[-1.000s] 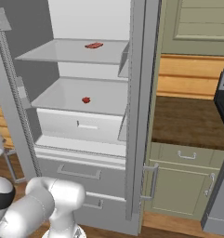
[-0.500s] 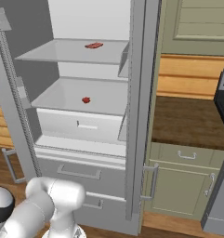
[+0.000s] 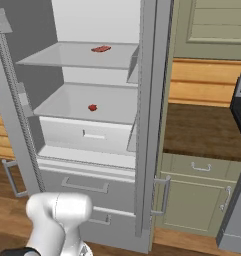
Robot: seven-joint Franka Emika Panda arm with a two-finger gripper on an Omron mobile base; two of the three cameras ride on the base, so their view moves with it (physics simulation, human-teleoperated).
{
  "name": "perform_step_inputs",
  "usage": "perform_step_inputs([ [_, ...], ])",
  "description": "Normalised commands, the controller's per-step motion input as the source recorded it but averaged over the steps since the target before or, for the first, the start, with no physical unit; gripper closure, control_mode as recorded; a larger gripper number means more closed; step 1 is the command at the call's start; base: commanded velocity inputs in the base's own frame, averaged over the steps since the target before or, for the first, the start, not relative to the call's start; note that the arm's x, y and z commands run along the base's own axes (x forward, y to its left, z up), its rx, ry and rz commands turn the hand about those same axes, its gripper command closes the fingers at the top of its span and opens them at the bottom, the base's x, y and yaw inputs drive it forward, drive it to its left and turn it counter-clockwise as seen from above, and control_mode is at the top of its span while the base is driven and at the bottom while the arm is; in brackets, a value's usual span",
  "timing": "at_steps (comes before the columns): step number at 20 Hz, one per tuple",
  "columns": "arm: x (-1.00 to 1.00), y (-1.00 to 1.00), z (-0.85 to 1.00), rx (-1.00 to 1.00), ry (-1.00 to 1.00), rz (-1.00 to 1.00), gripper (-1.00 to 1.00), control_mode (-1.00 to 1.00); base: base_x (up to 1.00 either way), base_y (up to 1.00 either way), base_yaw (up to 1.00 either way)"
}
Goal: Take the strawberry from the fridge and place it on top of the pancake, located on the dining counter.
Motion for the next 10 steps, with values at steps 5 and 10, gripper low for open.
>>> perform_step_inputs([
  [5,-0.07,-0.81,0.84,0.39,-0.08,0.01,-1.0,-1.0,0.0,0.0,0.0],
  [10,0.56,-0.64,0.31,0.47,0.29,0.0,-1.0,-1.0,0.0,0.0,0.0],
])
